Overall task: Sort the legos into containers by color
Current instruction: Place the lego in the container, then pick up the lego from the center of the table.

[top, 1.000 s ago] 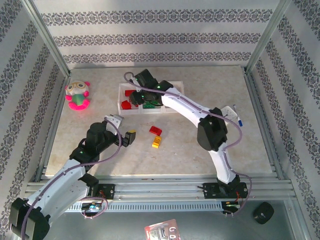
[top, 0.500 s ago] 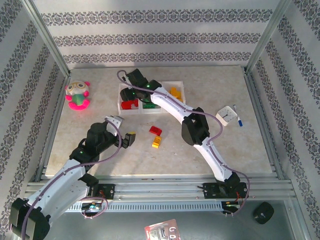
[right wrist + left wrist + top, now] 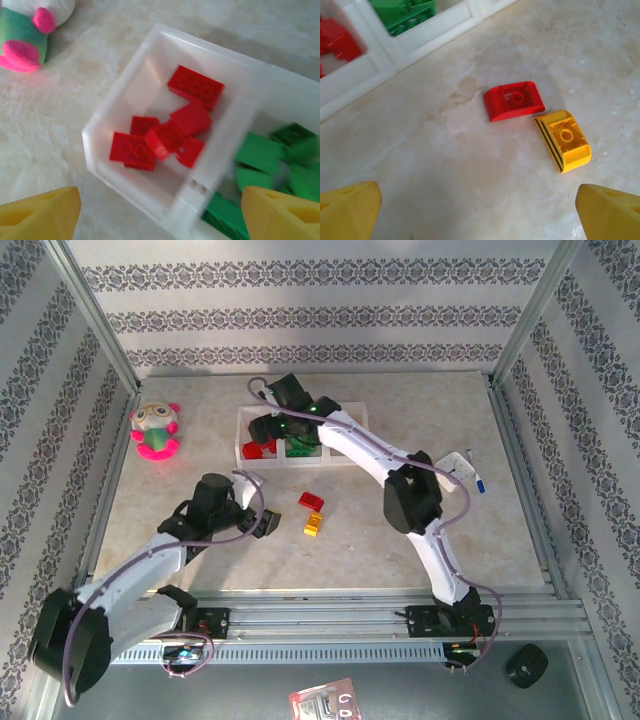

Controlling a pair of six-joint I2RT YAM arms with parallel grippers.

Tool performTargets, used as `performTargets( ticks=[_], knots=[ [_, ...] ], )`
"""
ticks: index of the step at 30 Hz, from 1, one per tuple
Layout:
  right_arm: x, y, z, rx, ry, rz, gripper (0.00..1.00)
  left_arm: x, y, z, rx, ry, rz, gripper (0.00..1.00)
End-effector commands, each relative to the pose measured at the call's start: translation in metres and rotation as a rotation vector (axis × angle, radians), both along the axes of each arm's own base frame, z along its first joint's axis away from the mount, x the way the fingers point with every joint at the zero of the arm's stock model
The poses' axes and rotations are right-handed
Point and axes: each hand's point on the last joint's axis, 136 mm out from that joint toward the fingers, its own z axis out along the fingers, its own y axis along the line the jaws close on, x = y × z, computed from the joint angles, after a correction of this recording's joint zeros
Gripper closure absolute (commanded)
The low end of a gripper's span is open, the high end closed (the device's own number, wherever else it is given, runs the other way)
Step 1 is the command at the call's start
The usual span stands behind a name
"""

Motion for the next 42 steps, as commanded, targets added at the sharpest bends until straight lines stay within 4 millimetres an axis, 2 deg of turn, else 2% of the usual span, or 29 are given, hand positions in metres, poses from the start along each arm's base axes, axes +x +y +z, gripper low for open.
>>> performTargets(
  ticks=[1, 5, 11, 18, 24, 30, 35, 42],
  knots=[
    [-0.006, -0.037, 0.040, 0.060, -0.078, -0.037, 0.15, 0.012, -0.022, 0.013, 0.018, -0.044, -0.147, 0.01],
    [-0.028, -0.087, 0.032, 0.031, -0.056, -0.096, 0.15, 0.023, -0.039, 0.008, 0.115, -0.027, -0.308, 0.00],
    [-0.053, -0.149, 0.024, 0.028, -0.022, -0.217, 0.14, 0.025, -0.055, -0.011, 0.336, -0.045, -0.626, 0.06],
    [-0.073, -0.203, 0.014, 0.076, 0.007, -0.338, 0.14, 0.039, -0.072, -0.030, 0.440, -0.029, -0.766, 0.10],
    [-0.079, -0.225, 0.008, 0.102, 0.027, -0.359, 0.14, 0.051, -0.083, -0.048, 0.457, 0.008, -0.810, 0.17],
    [-0.077, -0.236, 0.011, 0.103, 0.022, -0.354, 0.13, 0.058, -0.084, -0.076, 0.514, 0.040, -0.843, 0.20],
    [-0.079, -0.243, 0.011, 0.114, 0.024, -0.356, 0.13, 0.061, -0.090, -0.084, 0.514, 0.040, -0.844, 0.25],
    [-0.080, -0.250, 0.007, 0.118, 0.029, -0.369, 0.13, 0.052, -0.097, -0.093, 0.518, 0.072, -0.841, 0.42]
  ],
)
